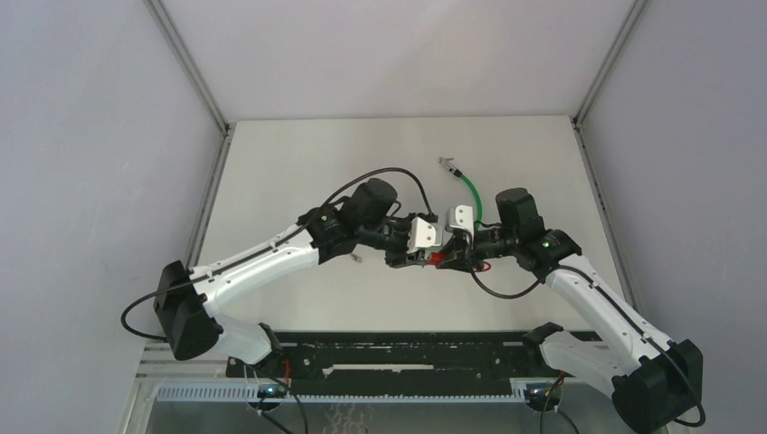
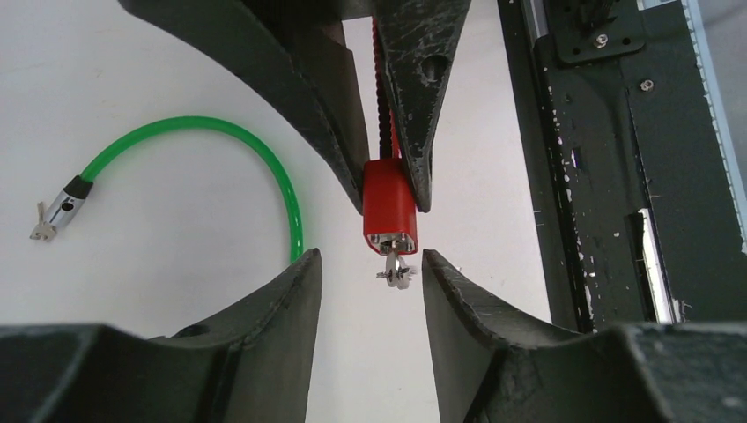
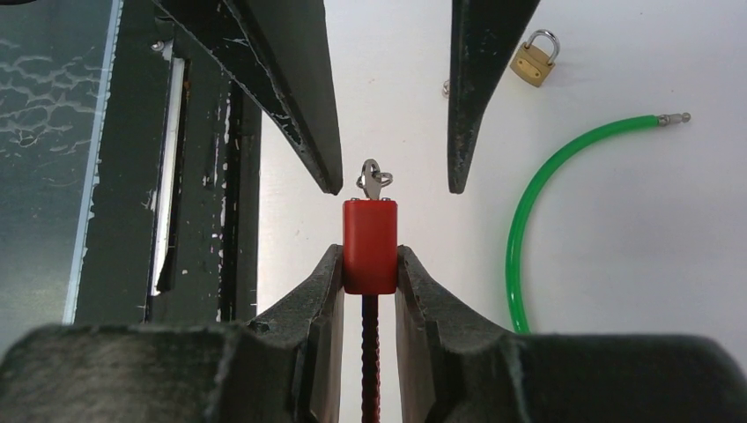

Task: Lock with the key
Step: Remove the lock.

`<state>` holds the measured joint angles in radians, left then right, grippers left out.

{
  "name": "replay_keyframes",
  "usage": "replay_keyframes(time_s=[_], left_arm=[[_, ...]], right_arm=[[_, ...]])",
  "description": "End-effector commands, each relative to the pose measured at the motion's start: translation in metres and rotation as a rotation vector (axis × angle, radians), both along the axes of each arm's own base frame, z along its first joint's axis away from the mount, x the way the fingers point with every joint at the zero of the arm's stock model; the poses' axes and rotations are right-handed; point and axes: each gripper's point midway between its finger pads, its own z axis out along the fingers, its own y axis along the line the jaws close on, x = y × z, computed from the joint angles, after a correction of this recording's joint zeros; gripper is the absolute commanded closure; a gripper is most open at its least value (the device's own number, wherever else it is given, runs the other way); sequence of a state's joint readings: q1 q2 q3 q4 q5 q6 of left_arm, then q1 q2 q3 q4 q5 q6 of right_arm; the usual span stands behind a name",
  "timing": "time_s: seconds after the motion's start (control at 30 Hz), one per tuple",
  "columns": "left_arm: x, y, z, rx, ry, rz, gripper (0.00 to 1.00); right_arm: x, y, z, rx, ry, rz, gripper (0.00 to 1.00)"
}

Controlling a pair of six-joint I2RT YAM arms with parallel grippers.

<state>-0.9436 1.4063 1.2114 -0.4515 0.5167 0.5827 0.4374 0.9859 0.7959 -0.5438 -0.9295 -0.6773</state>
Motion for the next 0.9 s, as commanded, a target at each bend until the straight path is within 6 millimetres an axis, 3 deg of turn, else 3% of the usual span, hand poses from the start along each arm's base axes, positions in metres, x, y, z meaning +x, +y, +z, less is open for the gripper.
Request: replay_keyframes(time_s=[0.0,0.6,0.87], left_arm=[[-0.008,-0.004,0.000,-0.025,0.008,-0.026,0.51],[-0.001,-0.005,-0.018,0.031,-0.026,-0.008,0.60],[0.001,-0.007,-0.016,0.031,-0.037,-0.006,0.75]], right_arm=[[0.004,0.004,0.023,0.052,-0.049,0.013,1.00],[0.004,0.003,0.023,0.053,-0.050,0.009,1.00],[0.004,0.002,0.021,0.049,-0.044,0.009,1.00]])
